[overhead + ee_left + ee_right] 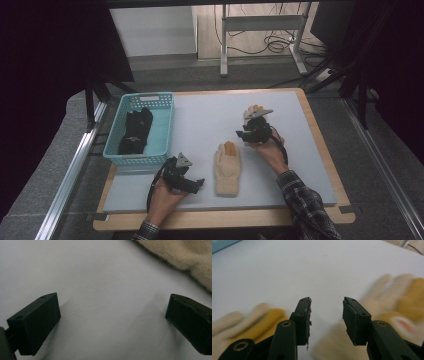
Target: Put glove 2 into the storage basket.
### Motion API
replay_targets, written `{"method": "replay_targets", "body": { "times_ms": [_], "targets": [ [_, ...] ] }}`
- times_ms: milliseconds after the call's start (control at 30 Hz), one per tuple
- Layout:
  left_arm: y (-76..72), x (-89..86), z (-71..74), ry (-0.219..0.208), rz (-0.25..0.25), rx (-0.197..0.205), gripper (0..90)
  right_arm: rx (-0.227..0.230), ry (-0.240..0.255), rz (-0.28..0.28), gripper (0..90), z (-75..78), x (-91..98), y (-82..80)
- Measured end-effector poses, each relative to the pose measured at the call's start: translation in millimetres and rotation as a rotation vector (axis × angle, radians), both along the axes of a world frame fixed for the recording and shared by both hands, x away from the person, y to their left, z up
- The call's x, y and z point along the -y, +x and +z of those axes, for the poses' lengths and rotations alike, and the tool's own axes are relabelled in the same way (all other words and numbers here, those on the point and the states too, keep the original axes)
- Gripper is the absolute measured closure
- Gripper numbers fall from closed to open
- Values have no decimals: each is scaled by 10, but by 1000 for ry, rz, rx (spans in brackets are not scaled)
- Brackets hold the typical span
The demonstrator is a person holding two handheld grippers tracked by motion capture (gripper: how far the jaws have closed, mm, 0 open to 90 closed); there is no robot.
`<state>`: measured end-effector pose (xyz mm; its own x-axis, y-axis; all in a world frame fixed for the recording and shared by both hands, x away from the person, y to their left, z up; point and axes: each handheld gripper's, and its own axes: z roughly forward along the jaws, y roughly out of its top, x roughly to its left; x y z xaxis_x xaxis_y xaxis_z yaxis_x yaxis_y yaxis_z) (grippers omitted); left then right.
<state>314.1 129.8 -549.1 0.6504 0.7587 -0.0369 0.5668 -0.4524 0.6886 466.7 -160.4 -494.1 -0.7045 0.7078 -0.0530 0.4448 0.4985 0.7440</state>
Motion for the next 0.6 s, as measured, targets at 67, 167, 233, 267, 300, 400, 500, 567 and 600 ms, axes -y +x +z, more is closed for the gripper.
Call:
{"method": "replay_targets", "body": {
  "times_ms": [67, 167, 233, 267, 300, 400, 500, 567, 600],
  "targets": [
    [0, 0, 0, 0, 0, 0, 0, 7, 6, -34, 570, 26, 134, 86],
    [1, 0, 0, -1, 0, 0, 0, 13, 1, -70, 574, 45, 307, 210],
    [1, 0, 0, -1, 0, 0, 0, 12, 5, -89, 574, 42, 392, 279],
    [1, 0, 0, -1, 0, 0, 0, 10, 5, -90, 574, 39, 418, 300],
    [0, 0, 0, -1, 0, 0, 0, 9, 4, -92, 568, 30, 444, 323],
    [1, -1, 0, 0, -1, 0, 0, 10, -2, -93, 518, -25, 488, 367],
    [0, -1, 0, 0, -1, 0, 0, 12, -24, -84, 478, -108, 502, 377],
    [0, -1, 0, 0, -1, 0, 0, 23, -59, -83, 468, -164, 521, 388],
    [0, 0, -1, -1, 0, 0, 0, 22, -61, -85, 467, -181, 531, 393]
  ]
}}
